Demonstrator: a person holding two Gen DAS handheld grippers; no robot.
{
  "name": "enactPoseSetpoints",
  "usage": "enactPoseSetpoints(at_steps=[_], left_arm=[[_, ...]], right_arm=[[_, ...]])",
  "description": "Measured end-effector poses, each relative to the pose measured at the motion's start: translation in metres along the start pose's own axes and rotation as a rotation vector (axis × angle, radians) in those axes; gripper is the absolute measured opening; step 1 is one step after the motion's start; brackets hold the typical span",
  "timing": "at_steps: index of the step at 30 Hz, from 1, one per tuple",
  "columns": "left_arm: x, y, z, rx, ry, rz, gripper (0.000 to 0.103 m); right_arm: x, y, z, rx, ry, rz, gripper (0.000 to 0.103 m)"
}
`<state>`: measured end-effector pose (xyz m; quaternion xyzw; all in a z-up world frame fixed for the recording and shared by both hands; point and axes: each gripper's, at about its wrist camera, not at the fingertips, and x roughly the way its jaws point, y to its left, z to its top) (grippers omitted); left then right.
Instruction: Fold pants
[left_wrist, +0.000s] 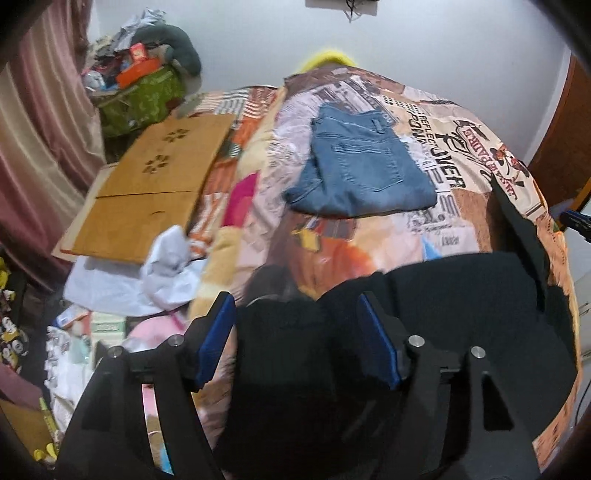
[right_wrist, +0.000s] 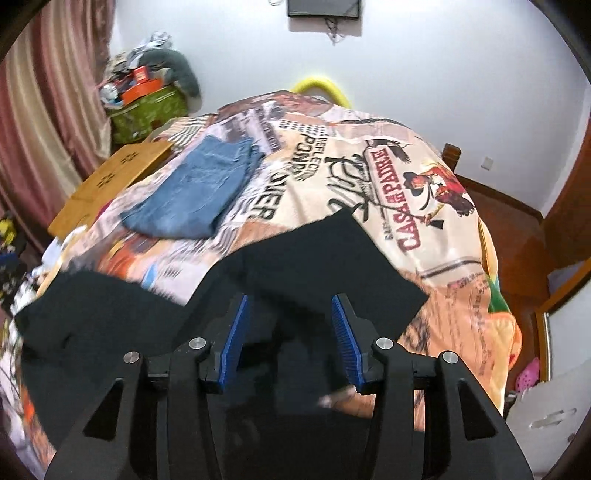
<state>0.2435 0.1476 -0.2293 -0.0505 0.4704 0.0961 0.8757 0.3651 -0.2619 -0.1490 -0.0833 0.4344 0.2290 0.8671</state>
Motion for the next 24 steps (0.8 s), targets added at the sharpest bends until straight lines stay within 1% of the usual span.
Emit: enactPoseSetpoints(at_steps=[1,3,7,10,12,14,17,20,22,24], left_arm=[[0.005,-0.004,0.004,-0.001,0.006,-0.007,0.068],[0.017,-0.014,0.015,0.002,0.019,-0.029,0.068],[0.033,-0.029,0.029,0.024,0.022,-0.041,0.069],[0.044,-0.037,0.034,0.039,0.024,-0.04,0.074],[0.051,-0.041,0.035,0.047,0.023,-0.043,0.082],[0.058,-0.044,0.035,0.049,0.024,-0.045,0.083],[0.071,-0.048,0.034,0.052,0.056,-0.051,0.083],[0.077,-0.051,0.031,0.057,0.071,-0.05,0.083],[0.078,-0.055,0.029,0.067,0.071,-0.047,0.083],[0.079,-0.058,0.028,0.075,0.074,-0.048,0.083]], right_arm=[[0.006,-0.003,0.006,0.007,0.004,-0.001,0.047],[0.02,-0.009,0.016,0.015,0.008,-0.007,0.054],[0.057,-0.023,0.037,0.039,0.031,-0.017,0.055],[0.088,-0.034,0.049,0.059,0.064,-0.019,0.055],[0.109,-0.04,0.056,0.079,0.093,-0.018,0.055],[0.13,-0.046,0.061,0.095,0.12,-0.015,0.055],[0.16,-0.053,0.068,0.096,0.16,-0.037,0.055],[0.178,-0.061,0.069,0.116,0.178,-0.038,0.055],[0.185,-0.066,0.066,0.142,0.161,-0.024,0.055],[0.184,-0.064,0.064,0.131,0.136,-0.033,0.046]])
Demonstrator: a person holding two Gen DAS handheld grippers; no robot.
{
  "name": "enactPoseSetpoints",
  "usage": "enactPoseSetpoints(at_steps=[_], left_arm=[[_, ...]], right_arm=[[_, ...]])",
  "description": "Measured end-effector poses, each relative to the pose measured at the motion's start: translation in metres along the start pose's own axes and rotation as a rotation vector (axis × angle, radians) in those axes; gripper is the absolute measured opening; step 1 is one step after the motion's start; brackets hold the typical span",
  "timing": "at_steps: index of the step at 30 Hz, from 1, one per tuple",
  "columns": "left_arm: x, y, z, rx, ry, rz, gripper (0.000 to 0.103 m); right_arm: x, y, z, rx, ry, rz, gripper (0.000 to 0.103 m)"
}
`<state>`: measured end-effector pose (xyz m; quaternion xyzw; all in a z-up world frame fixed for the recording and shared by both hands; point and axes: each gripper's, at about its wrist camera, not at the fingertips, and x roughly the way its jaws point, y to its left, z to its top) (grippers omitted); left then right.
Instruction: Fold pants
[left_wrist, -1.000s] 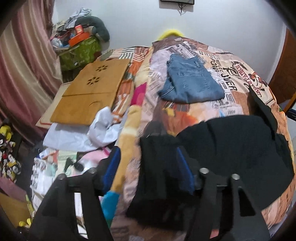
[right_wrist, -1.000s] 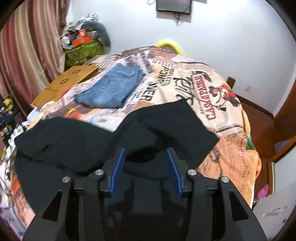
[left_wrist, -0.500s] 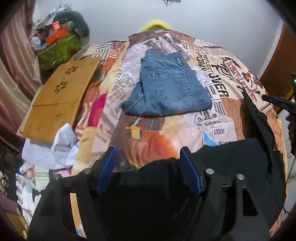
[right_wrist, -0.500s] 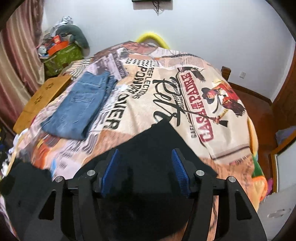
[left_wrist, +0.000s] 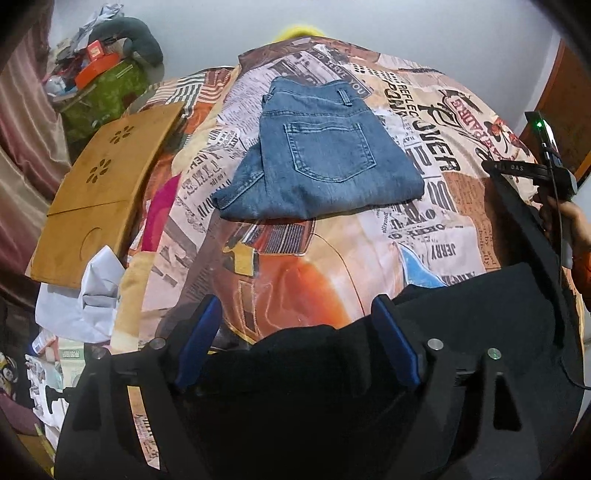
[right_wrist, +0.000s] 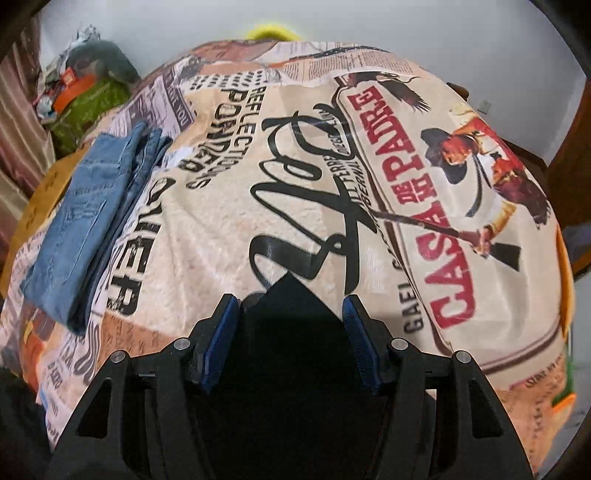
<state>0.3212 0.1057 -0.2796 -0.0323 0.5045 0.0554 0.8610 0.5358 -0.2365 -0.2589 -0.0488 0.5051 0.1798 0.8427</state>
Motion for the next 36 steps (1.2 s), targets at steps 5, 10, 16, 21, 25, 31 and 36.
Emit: enactPoseSetpoints(at_steps=[5,10,16,21,25,31,36], left_arm=[[-0.002,-0.006,-0.001,0.016,0.004,0.008,0.083],[-0.015,-0.011,0.0,0.022,-0.008,-0.005,0.083],[-0.037,-0.017,0.0,0.015,-0.038,-0.01,0.083],[-0.056,-0.02,-0.004,-0.001,-0.053,-0.022,0.084],[-0.068,-0.026,-0.01,0.009,-0.069,-0.006,0.084],[-0.088,-0.038,-0.022,0.028,-0.08,-0.03,0.087],[-0.098,-0.05,-0.036,0.069,-0.083,-0.03,0.09]], right_arm=[[-0.007,0.004,-0.002,-0.049,-0.002,-0.018,0.014],[-0.029,0.002,-0.005,-0.063,-0.026,-0.002,0.011],[-0.093,-0.004,-0.011,-0.042,-0.113,0.039,0.011],[-0.156,-0.014,-0.025,-0.03,-0.194,0.051,0.011],[-0.205,-0.026,-0.045,-0.006,-0.241,0.058,0.011],[-0.25,-0.047,-0.082,0.037,-0.283,0.041,0.011],[-0.271,-0.064,-0.117,0.085,-0.287,0.035,0.011]])
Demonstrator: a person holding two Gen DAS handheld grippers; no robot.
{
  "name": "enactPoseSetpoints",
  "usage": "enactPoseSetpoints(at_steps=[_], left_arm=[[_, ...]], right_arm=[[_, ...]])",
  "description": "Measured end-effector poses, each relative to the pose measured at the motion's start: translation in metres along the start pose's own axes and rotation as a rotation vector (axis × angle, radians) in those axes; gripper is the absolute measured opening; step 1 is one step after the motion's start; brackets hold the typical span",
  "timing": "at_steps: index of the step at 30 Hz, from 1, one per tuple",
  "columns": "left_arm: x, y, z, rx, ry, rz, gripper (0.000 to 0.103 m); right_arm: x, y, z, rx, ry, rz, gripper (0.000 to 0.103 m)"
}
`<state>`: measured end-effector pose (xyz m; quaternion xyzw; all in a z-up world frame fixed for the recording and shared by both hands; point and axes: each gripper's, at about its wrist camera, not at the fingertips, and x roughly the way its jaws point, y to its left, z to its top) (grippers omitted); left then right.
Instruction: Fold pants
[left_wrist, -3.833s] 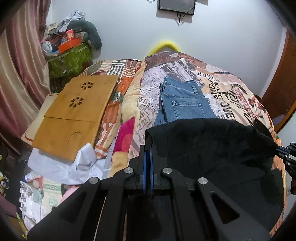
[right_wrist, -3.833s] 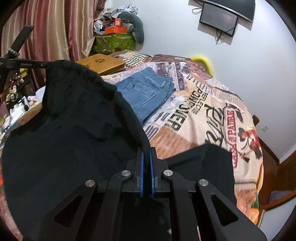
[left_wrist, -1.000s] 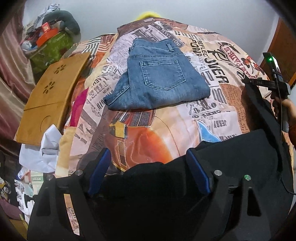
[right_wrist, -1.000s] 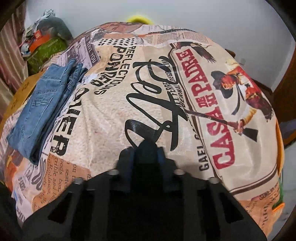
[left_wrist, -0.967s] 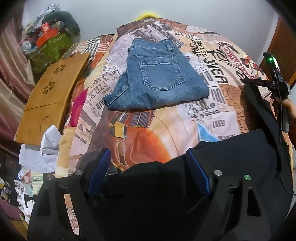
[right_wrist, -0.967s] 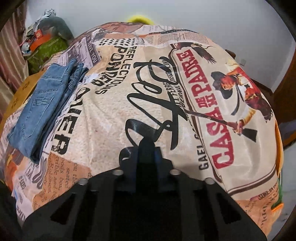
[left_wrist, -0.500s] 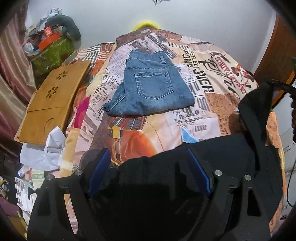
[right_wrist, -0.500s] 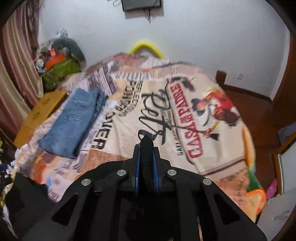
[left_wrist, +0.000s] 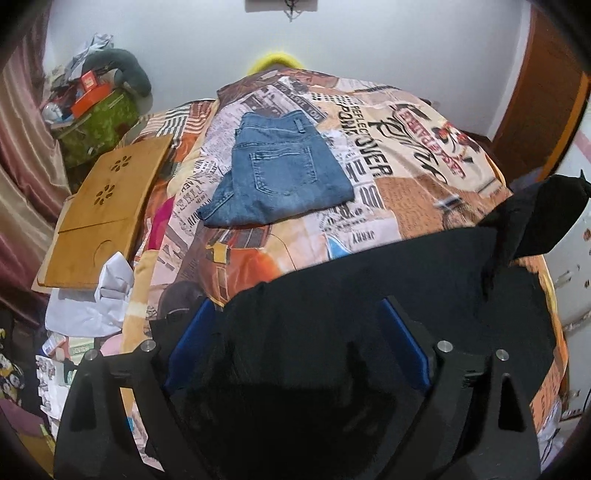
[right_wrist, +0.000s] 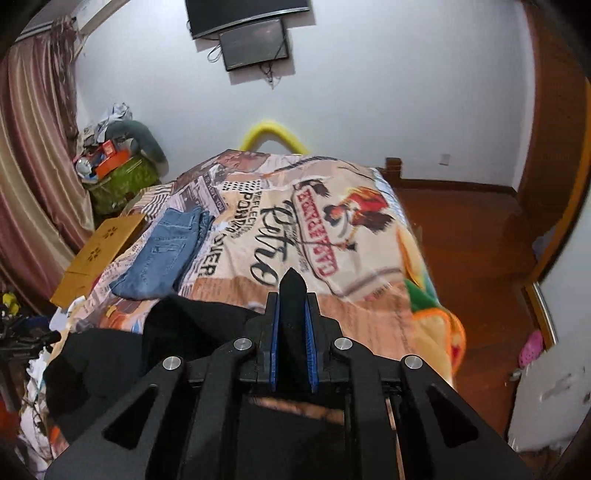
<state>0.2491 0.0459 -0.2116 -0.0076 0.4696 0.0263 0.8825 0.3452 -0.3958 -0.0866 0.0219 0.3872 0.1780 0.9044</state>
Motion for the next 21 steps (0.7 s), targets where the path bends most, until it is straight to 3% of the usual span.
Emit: enactPoseSetpoints(at_steps=[6,14,18,21], left_arm=[[-0.008,-0.006,-0.019,0.028,0.019,-0.004,0.09],[-0.013,0.009,-0.038,0.006,0.048,0.016,0.09],[-0.016,0.021,-0.048,-0.005,0.059,0.041,0.09],[-0.022,0.033,-0.055,-0.01,0.059,0.067,0.09]], right_arm=[[-0.028,-0.027,-0.048,0.071,0.029,-0.011,0.011],[-0.026,-0.051,-0.116,0.157,0.134,-0.016,0.011],[-0.018,-0.041,-0.137,0.118,0.197,-0.06,0.017],[-0.019,-0.032,-0.14,0.078,0.204,-0.097,0.028]])
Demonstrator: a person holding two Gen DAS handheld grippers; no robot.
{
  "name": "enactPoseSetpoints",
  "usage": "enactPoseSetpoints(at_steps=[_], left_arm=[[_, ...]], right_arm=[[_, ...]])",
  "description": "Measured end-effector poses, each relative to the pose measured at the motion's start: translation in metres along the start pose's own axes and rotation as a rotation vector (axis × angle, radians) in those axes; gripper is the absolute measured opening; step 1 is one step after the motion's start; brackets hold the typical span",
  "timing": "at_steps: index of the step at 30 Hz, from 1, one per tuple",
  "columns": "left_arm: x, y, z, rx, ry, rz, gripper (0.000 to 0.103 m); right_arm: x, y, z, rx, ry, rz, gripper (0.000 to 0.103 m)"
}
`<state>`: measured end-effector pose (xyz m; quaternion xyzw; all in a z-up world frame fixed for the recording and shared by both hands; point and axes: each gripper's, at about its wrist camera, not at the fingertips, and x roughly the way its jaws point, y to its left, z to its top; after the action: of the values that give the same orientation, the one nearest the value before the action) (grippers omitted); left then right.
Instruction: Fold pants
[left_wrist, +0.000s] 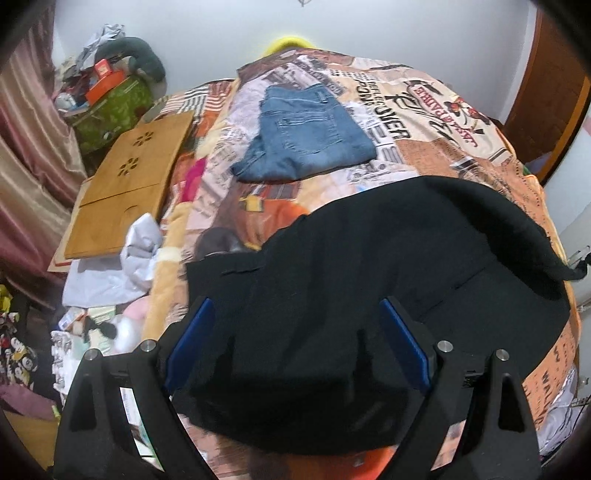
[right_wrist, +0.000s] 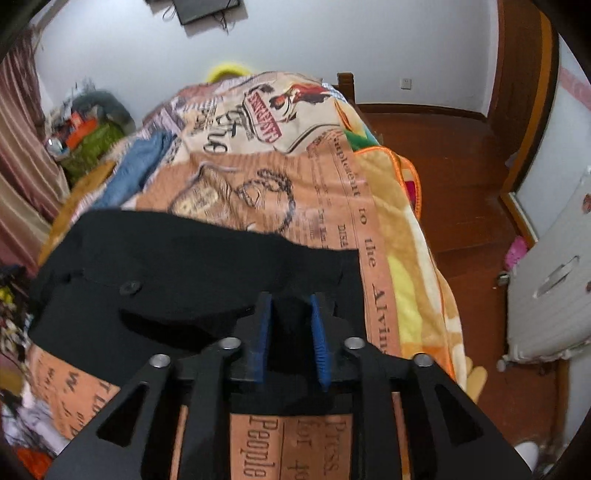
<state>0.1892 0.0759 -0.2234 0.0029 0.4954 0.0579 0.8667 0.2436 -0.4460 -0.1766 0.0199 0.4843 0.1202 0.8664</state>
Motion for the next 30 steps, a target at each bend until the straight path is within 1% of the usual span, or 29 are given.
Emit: enactPoseSetpoints(at_steps=[2,4,6,8,9,11,14,17,19,23,26,30], left_arm=[[-0.005,0.009,-0.004,-0.008,-0.003,0.01,0.09],[-0.008,0.017,-0.008,-0.011,-0.001,0.009,0.091],[-0.009,0.022,-0.014,-0.01,0.006,0.01,0.091],[-0.008,0.024,-0.021,0.004,0.017,0.012,0.091],[-0.007,0.024,-0.025,0.011,0.023,0.012,0.091],[-0.004,0.024,-0.034,0.031,0.036,0.021,0.091],[0.001,0.033,-0.05,0.026,0.054,0.048,0.091],[0.007,0.048,-0.067,-0.011,0.084,0.043,0.091],[0.012,0.056,-0.075,-0.027,0.105,0.039,0.091],[0.022,0.065,-0.089,-0.056,0.122,0.039,0.091],[0.032,0.067,-0.093,-0.069,0.133,0.03,0.091],[0.046,0.069,-0.088,-0.094,0.131,0.036,0.091]], right_arm=[[-0.009,0.011,0.005,-0.031,-0.031,-0.013,0.03],[-0.02,0.021,0.005,-0.053,-0.066,0.012,0.036],[-0.032,0.04,0.01,-0.085,-0.112,0.049,0.045],[-0.037,0.063,0.014,-0.134,-0.137,0.094,0.046],[-0.037,0.071,0.015,-0.151,-0.14,0.111,0.046],[-0.035,0.101,0.017,-0.212,-0.139,0.168,0.046],[-0.023,0.145,0.017,-0.309,-0.114,0.239,0.046],[-0.006,0.19,0.014,-0.412,-0.073,0.305,0.046],[0.008,0.215,0.011,-0.478,-0.04,0.327,0.046],[0.04,0.262,0.001,-0.625,0.017,0.328,0.046],[0.059,0.28,-0.003,-0.688,0.059,0.318,0.046],[0.083,0.299,-0.007,-0.767,0.11,0.281,0.046]])
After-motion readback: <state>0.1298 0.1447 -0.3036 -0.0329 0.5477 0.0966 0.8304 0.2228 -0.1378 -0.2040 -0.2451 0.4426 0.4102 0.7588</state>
